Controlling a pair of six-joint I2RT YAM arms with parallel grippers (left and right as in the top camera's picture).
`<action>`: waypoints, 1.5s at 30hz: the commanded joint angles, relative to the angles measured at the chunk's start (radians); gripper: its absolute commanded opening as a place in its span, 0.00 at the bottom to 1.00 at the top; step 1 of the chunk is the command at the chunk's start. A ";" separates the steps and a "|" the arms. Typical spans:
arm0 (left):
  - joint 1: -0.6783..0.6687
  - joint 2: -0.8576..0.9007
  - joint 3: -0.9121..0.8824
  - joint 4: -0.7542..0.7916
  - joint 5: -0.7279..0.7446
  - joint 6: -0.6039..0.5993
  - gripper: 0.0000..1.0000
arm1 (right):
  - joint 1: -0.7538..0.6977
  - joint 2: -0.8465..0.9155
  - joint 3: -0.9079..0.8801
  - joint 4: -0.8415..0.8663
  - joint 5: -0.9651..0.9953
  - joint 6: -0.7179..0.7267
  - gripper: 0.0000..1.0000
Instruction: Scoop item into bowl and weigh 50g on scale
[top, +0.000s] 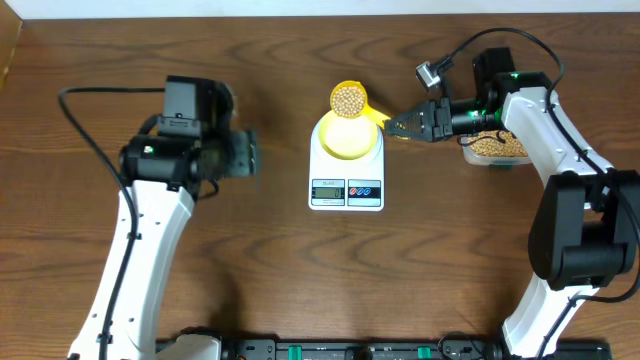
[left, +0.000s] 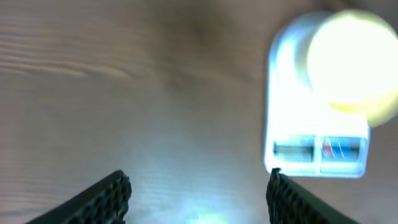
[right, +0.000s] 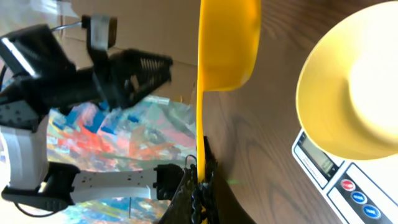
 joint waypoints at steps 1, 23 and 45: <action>-0.055 -0.019 -0.002 -0.062 0.156 0.132 0.73 | 0.001 0.005 0.003 0.018 -0.007 0.077 0.01; -0.320 -0.021 -0.002 -0.085 0.059 0.220 0.73 | 0.001 0.005 0.003 0.022 0.047 0.101 0.01; -0.319 -0.020 -0.002 -0.021 0.059 0.219 0.73 | 0.011 0.005 0.004 -0.032 0.177 0.093 0.01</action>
